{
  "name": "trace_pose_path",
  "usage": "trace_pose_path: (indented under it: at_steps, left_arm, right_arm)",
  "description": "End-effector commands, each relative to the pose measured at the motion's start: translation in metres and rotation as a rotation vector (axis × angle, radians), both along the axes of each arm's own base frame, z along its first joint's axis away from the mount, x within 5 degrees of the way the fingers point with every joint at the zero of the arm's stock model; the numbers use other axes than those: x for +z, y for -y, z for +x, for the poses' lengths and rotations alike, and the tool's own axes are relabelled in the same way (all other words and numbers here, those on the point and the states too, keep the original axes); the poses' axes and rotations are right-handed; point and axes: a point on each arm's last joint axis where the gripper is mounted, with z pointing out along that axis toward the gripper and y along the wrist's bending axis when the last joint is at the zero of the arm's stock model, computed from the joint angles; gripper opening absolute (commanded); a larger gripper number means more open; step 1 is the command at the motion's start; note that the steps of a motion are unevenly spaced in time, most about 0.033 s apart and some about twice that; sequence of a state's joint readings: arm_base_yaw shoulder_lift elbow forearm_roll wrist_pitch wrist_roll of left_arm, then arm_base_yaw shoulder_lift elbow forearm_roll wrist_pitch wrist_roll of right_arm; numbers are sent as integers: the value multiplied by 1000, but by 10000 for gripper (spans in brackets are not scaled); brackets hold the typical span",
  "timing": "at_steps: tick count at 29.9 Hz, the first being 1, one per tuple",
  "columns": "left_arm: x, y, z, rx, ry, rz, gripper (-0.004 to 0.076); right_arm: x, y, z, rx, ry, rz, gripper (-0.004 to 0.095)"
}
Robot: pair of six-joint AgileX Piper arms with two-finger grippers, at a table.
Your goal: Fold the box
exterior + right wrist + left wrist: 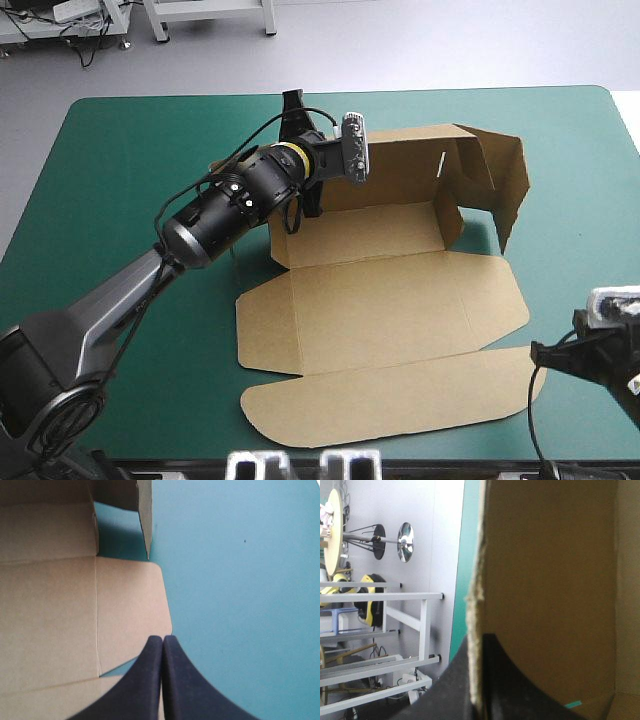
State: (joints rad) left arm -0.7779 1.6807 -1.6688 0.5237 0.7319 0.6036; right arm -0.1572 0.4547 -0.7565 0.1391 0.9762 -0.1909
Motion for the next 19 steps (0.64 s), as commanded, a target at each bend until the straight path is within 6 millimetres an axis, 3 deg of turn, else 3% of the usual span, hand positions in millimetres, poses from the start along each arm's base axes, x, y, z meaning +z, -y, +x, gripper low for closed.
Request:
trace_pose_path:
  at_steps: [1, 7, 13, 16, 19]
  left_arm:
    - [18, -4, 1, 21, 139, -71, -10]
    - [2, -5, 5, 82, 170, -112, -10]
    - [-6, -5, 5, 124, 153, -151, -10]
    - [-7, -2, 3, 114, 151, -152, -10]
    - [-10, 3, -2, 106, 136, -160, -10]
  right_arm:
    - [34, 3, 23, -1, 91, -9, -20]
    - [77, 9, 72, 12, 121, 3, -20]
    - [115, 4, 129, 158, 151, 71, -20]
    - [129, 6, 163, 189, 165, 85, -20]
    - [131, 10, 200, 214, 129, 98, -20]
